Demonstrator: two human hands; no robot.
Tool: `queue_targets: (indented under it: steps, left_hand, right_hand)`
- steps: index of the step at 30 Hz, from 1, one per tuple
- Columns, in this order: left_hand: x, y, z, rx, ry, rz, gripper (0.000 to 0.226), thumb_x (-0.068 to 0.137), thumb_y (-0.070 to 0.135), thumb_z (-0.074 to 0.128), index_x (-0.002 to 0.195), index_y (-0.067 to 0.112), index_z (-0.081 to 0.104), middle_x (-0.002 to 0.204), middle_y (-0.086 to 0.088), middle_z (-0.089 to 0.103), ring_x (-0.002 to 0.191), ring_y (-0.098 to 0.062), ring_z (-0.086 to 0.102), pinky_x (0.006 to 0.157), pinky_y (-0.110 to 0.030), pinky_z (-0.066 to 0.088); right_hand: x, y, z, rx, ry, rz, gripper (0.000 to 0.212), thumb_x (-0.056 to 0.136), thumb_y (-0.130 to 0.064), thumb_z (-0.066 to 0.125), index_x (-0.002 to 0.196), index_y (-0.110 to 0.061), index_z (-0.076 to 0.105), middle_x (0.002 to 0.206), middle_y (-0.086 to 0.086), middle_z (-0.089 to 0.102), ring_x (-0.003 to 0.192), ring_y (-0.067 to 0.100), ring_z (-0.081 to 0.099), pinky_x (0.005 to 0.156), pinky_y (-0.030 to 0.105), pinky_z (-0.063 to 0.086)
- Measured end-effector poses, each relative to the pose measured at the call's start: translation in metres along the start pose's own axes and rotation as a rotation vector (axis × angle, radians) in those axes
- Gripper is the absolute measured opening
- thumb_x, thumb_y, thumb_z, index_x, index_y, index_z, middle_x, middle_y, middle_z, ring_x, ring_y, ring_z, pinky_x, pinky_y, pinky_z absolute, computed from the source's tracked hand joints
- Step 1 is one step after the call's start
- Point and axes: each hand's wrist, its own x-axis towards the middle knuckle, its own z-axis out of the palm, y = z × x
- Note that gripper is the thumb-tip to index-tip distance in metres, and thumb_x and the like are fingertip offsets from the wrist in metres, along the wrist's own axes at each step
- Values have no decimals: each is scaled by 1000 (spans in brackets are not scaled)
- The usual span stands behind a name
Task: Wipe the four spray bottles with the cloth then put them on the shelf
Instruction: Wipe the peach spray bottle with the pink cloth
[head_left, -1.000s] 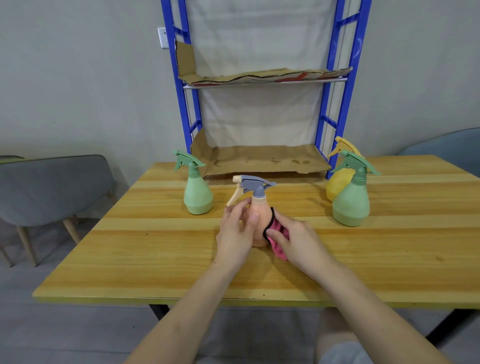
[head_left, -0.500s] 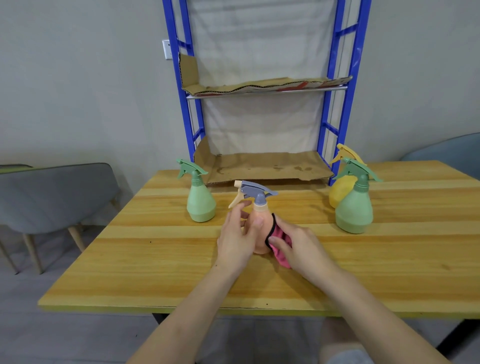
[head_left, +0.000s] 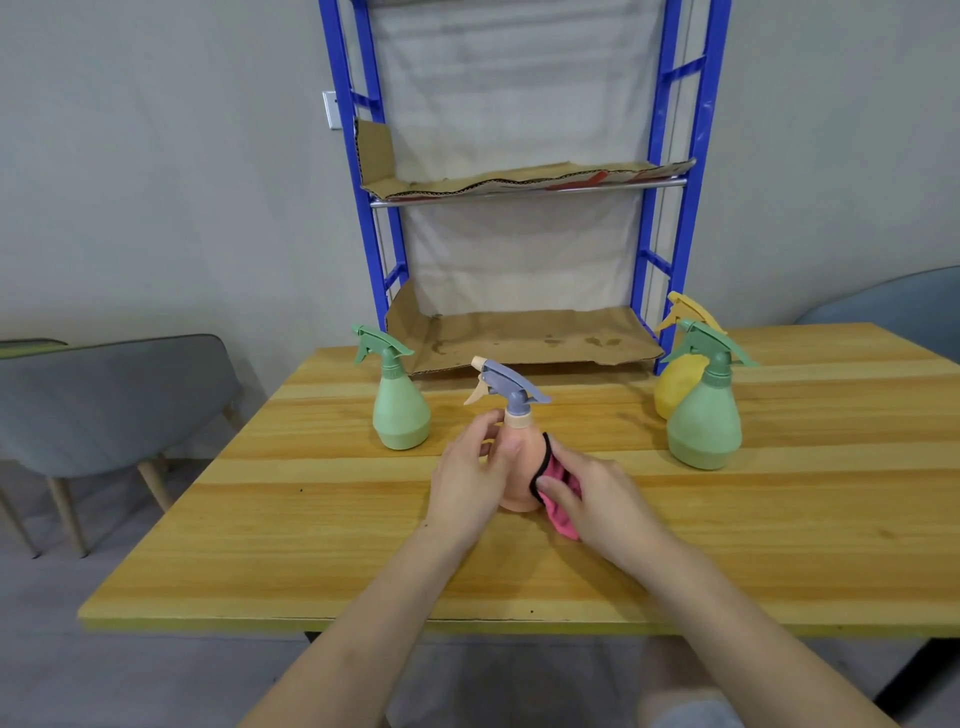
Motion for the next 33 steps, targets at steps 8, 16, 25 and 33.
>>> queue_targets:
  steps: [8, 16, 25, 33]
  left_hand:
    - [2, 1, 1, 113, -11, 28, 48, 91, 68, 46, 135, 51, 50, 118, 17, 51, 113, -7, 59, 106, -52, 46]
    - [0, 14, -2, 73, 7, 16, 45, 98, 58, 54, 140, 42, 48, 122, 12, 64, 113, -6, 61, 93, -39, 55]
    - [0, 29, 13, -127, 15, -18, 20, 95, 52, 59, 107, 35, 61, 87, 6, 70, 89, -18, 66, 83, -48, 56]
    - [-1, 36, 14, -611, 164, -351, 34, 105, 47, 50, 131, 25, 57, 122, -9, 68, 112, -26, 64, 105, -51, 52]
  right_hand:
    - [11, -13, 2, 50, 87, -26, 58, 100, -24, 62, 154, -35, 43, 92, -11, 64, 78, 10, 50, 70, 25, 36]
    - [-2, 1, 2, -37, -17, 53, 55, 100, -28, 62, 153, -28, 45, 103, 5, 75, 95, 29, 66, 78, 36, 48]
    - [5, -18, 5, 100, 105, 6, 44, 106, -30, 53, 149, -35, 49, 118, -10, 72, 101, 13, 65, 78, 22, 43]
    - [-14, -11, -1, 13, 5, 72, 47, 107, -36, 50, 151, -21, 49, 133, 4, 68, 121, 24, 62, 93, 26, 42]
